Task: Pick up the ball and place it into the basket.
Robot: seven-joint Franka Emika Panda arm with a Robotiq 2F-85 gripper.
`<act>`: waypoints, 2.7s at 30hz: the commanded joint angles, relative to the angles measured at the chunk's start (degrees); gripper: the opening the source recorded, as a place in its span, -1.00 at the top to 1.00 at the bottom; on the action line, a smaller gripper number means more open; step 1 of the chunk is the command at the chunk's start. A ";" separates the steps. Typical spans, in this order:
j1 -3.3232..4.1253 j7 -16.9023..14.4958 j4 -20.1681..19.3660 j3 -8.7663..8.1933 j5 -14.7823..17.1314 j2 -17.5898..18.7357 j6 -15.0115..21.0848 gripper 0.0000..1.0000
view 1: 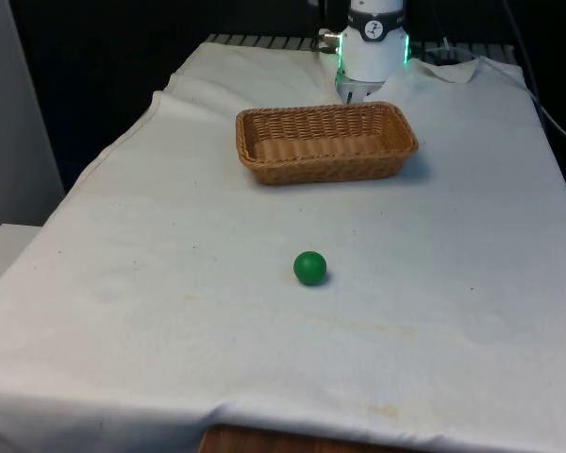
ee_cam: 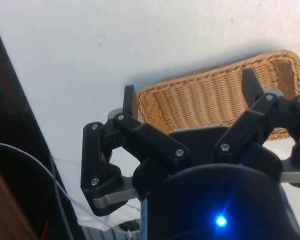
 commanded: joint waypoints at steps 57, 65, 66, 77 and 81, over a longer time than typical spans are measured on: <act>-3.50 -16.04 3.32 -3.67 17.65 24.87 21.94 -1.00; -3.78 -19.08 3.67 -4.13 22.17 27.67 22.35 -1.00; -3.27 -18.74 3.38 -4.76 21.72 27.50 22.06 -1.00; -4.13 -22.40 4.93 -4.01 28.93 30.31 22.00 -1.00; -4.13 -23.89 5.27 -4.07 31.80 31.63 21.94 -1.00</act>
